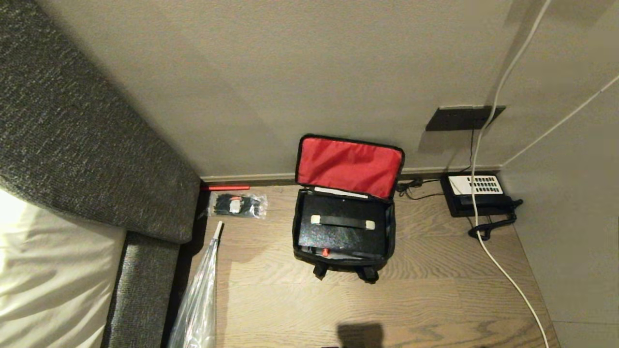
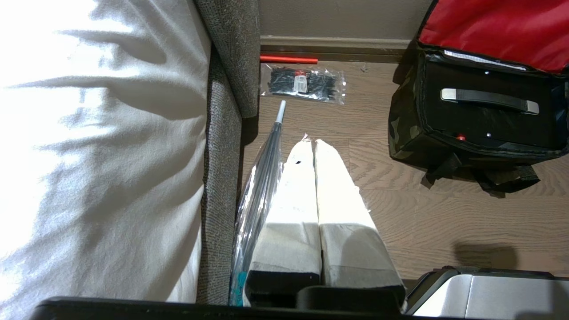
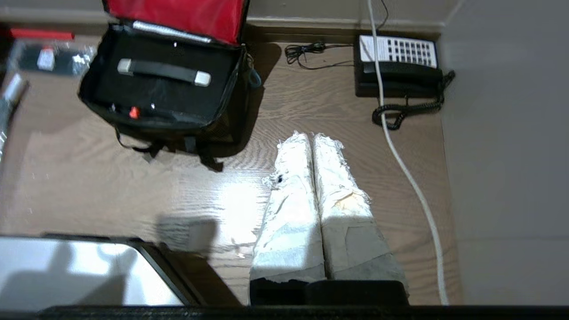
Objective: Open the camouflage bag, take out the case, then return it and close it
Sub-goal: Grip the handle
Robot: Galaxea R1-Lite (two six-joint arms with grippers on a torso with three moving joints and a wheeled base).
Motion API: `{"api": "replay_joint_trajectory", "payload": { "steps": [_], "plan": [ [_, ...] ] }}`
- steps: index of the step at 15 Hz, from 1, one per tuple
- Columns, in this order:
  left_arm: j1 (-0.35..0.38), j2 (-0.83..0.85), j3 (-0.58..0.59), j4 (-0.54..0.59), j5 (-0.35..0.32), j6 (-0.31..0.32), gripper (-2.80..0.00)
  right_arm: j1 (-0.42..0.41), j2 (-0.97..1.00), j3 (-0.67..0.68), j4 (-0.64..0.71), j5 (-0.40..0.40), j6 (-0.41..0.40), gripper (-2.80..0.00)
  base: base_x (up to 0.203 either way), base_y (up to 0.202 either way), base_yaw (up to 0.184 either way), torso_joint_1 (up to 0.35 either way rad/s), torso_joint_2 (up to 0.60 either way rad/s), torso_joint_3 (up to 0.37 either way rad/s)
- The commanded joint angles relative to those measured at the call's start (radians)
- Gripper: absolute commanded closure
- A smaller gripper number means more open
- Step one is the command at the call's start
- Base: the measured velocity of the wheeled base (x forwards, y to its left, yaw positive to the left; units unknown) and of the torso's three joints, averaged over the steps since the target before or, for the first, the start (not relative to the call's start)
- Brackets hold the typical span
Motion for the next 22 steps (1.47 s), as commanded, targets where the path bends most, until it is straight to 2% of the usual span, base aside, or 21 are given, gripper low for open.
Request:
{"api": "replay_joint_trajectory", "payload": {
  "steps": [1, 3, 4, 5, 6, 9, 10, 11, 14, 16, 18, 20, 22],
  "plan": [
    [0.0, 0.0, 0.003, 0.0, 0.0, 0.0, 0.0, 0.0, -0.002, -0.003, 0.004, 0.001, -0.018, 0.0, 0.0, 0.0, 0.0, 0.0, 0.0, 0.0],
    [0.0, 0.0, 0.003, 0.0, 0.0, 0.0, 0.0, 0.0, -0.003, -0.007, -0.037, -0.019, 0.037, 0.0, 0.0, 0.0, 0.0, 0.0, 0.0, 0.0],
    [0.0, 0.0, 0.003, 0.0, 0.0, 0.002, 0.0, 0.0, -0.003, -0.052, -0.053, -0.024, 0.061, 0.0, 0.0, 0.0, 0.0, 0.0, 0.0, 0.0],
    [0.0, 0.0, 0.003, 0.0, 0.0, 0.003, 0.0, 0.0, -0.003, -0.132, -0.013, -0.007, 0.071, 0.0, 0.0, 0.0, 0.0, 0.0, 0.0, 0.0],
    [0.0, 0.0, 0.003, 0.0, 0.0, 0.003, 0.0, 0.0, -0.002, -0.261, 0.093, 0.027, 0.077, 0.0, 0.0, 0.0, 0.0, 0.0, 0.0, 0.0],
    [0.0, 0.0, 0.003, 0.0, 0.0, 0.003, 0.0, 0.0, -0.001, -0.655, 0.542, 0.125, 0.103, 0.0, 0.0, 0.0, 0.0, 0.0, 0.0, 0.0],
    [0.0, 0.0, 0.003, 0.0, 0.0, 0.003, 0.0, 0.0, 0.002, -0.73, 0.714, 0.181, 0.112, 0.0, 0.0, 0.0, 0.0, 0.0, 0.0, 0.0],
    [0.0, 0.0, 0.003, 0.0, -0.001, 0.003, 0.0, 0.0, 0.027, -0.768, 0.82, 0.227, 0.118, 0.0, 0.0, 0.0, 0.0, 0.0, 0.0, 0.0],
    [0.0, 0.0, 0.003, 0.0, 0.0, 0.003, 0.0, -0.001, 0.28, -0.851, 0.872, 0.266, 0.145, 0.0, 0.0, 0.0, 0.0, 0.0, 0.0, 0.0],
    [0.0, 0.0, 0.003, 0.0, 0.0, 0.003, 0.0, -0.001, 0.581, -0.874, 0.835, 0.283, 0.162, 0.0, 0.0, 0.0, 0.0, 0.0, 0.0, 0.0],
    [0.0, 0.0, 0.003, 0.0, 0.0, 0.003, 0.0, -0.001, 0.861, -0.875, 0.685, 0.294, 0.172, 0.0, 0.0, 0.0, 0.0, 0.0, 0.0, 0.0],
    [0.0, 0.0, 0.003, 0.0, -0.001, 0.003, 0.0, 0.006, 1.136, -0.867, 0.411, 0.308, 0.181, 0.0, 0.0, 0.0, 0.0, 0.0, 0.0, 0.0],
    [0.0, 0.0, 0.003, 0.0, 0.0, 0.003, 0.0, 0.036, 1.39, -0.858, 0.064, 0.327, 0.191, 0.0, 0.0, 0.0, 0.0, 0.0, 0.0, 0.0]
  ]
}}
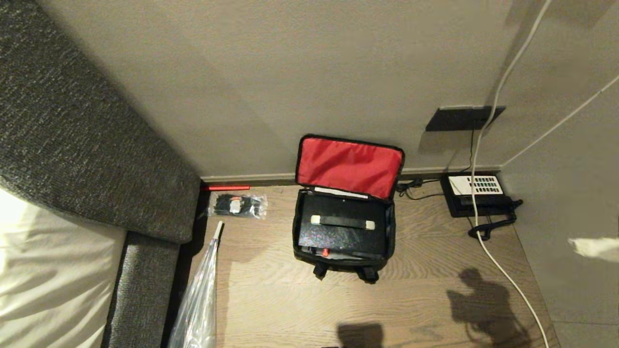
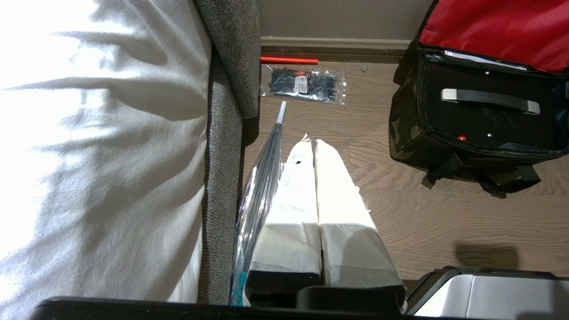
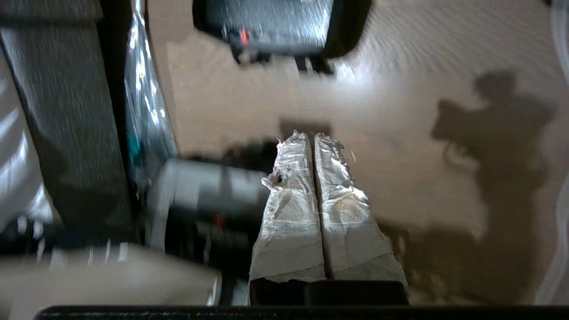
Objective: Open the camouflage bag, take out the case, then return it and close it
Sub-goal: Grip the handle
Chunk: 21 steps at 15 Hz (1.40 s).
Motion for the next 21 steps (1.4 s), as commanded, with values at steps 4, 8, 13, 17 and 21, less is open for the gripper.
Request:
{"api": "replay_joint_trajectory", "payload": {
  "steps": [4, 8, 13, 17, 21],
  "plan": [
    [0.0, 0.0, 0.003, 0.0, 0.001, 0.0, 0.0, 0.15, 0.709, 0.035, -0.79, 0.024, 0.083, 0.0, 0.0, 0.0, 0.0, 0.0, 0.0, 0.0],
    [0.0, 0.0, 0.003, 0.0, 0.001, 0.0, 0.0, 0.278, 0.923, -0.023, -1.004, 0.019, -0.064, -2.8, 0.0, 0.0, 0.0, 0.0, 0.0, 0.0],
    [0.0, 0.0, 0.003, 0.0, 0.001, 0.0, 0.0, 0.364, 1.096, -0.104, -0.995, -0.351, -0.212, -2.8, 0.0, 0.0, 0.0, 0.0, 0.0, 0.0],
    [0.0, -0.001, 0.003, 0.0, 0.001, 0.0, 0.0, 0.432, 1.207, -0.139, -1.165, -0.523, -0.403, -2.8, 0.0, 0.0, 0.0, 0.0, 0.0, 0.0],
    [0.0, -0.002, 0.003, 0.0, 0.001, 0.0, 0.0, 0.457, 1.27, -0.126, -1.307, -0.611, -0.666, -2.8, 0.0, 0.0, 0.0, 0.0, 0.0, 0.0]
  ]
}}
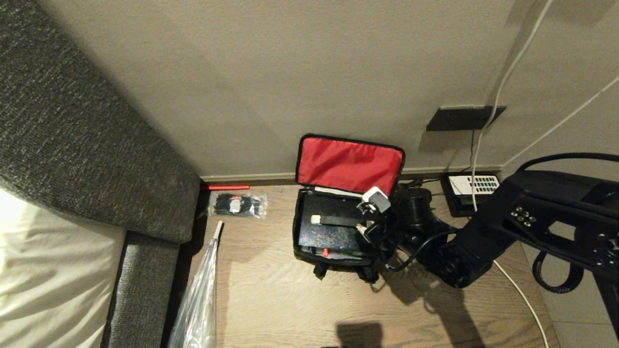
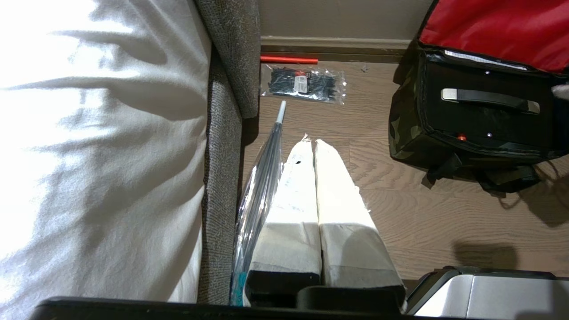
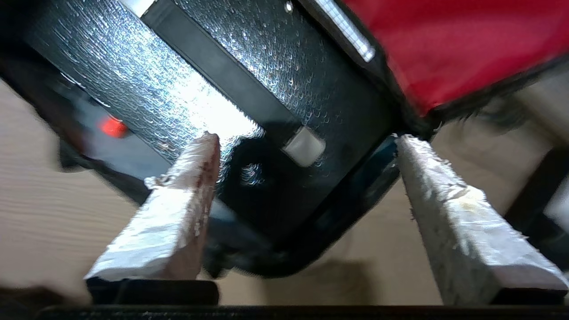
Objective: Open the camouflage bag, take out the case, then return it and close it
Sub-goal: Grip the handle
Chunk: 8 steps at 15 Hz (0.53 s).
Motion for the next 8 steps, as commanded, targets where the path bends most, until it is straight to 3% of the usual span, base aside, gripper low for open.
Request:
{"api": "replay_joint_trajectory", "payload": {
  "steps": [1, 3, 5, 6, 8],
  "plan": [
    [0.0, -0.002, 0.003, 0.0, 0.0, -0.001, 0.0, 0.01, 0.052, -0.01, -0.038, -0.063, -0.14, -2.8, 0.0, 0.0, 0.0, 0.0, 0.0, 0.0],
    [0.0, -0.002, 0.003, 0.0, 0.0, -0.001, 0.0, 0.019, 0.062, -0.042, -0.094, -0.083, -0.271, -2.8, 0.0, 0.0, 0.0, 0.0, 0.0, 0.0],
    [0.0, -0.002, 0.003, 0.0, 0.0, -0.001, 0.0, 0.022, 0.076, -0.054, -0.153, -0.133, -0.477, -2.8, 0.0, 0.0, 0.0, 0.0, 0.0, 0.0],
    [0.0, -0.002, 0.003, 0.0, 0.0, -0.001, 0.0, 0.038, 0.095, -0.08, -0.167, -0.145, -0.512, -2.8, 0.0, 0.0, 0.0, 0.0, 0.0, 0.0],
    [0.0, -0.002, 0.003, 0.0, 0.0, -0.001, 0.0, 0.079, 0.15, -0.122, -0.172, -0.156, -0.493, -2.8, 0.0, 0.0, 0.0, 0.0, 0.0, 0.0]
  ]
}}
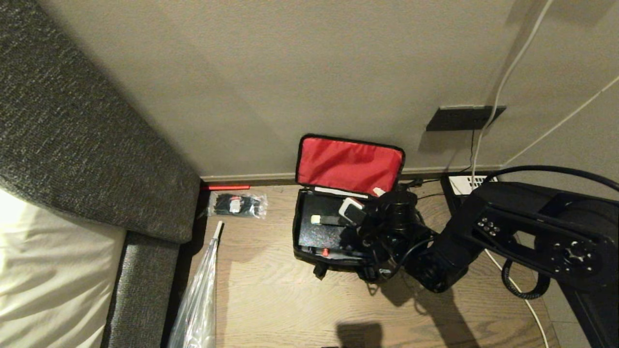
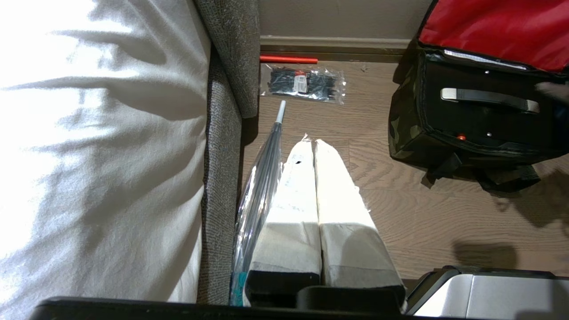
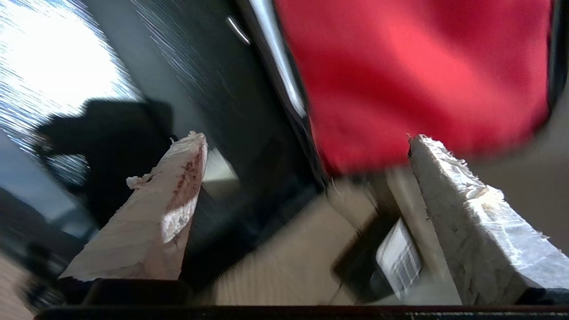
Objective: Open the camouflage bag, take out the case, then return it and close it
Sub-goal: Grip the handle
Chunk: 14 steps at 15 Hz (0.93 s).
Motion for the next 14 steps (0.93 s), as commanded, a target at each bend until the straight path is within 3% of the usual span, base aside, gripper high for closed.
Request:
{"api": "replay_joint_trajectory", "payload": {
  "steps": [1, 6, 8, 12, 14],
  "plan": [
    [0.001, -0.002, 0.003, 0.001, 0.001, -0.001, 0.0, 0.025, 0.056, -0.038, -0.006, -0.007, -0.002, -2.8, 0.0, 0.0, 0.0, 0.0, 0.0, 0.0],
    [0.001, -0.002, 0.003, 0.001, 0.001, -0.001, 0.0, 0.031, 0.094, -0.13, 0.016, -0.007, -0.049, -2.8, 0.0, 0.0, 0.0, 0.0, 0.0, 0.0],
    [0.001, -0.002, 0.003, 0.001, 0.001, -0.001, 0.0, 0.027, 0.104, -0.122, 0.004, -0.008, -0.111, -2.8, 0.0, 0.0, 0.0, 0.0, 0.0, 0.0],
    [0.001, -0.002, 0.003, 0.001, 0.001, -0.001, 0.0, 0.028, 0.137, -0.103, -0.029, -0.007, -0.131, -2.8, 0.0, 0.0, 0.0, 0.0, 0.0, 0.0],
    [0.001, -0.002, 0.003, 0.001, 0.001, -0.001, 0.0, 0.026, 0.163, -0.114, -0.067, -0.008, -0.199, -2.8, 0.0, 0.0, 0.0, 0.0, 0.0, 0.0]
  ]
}}
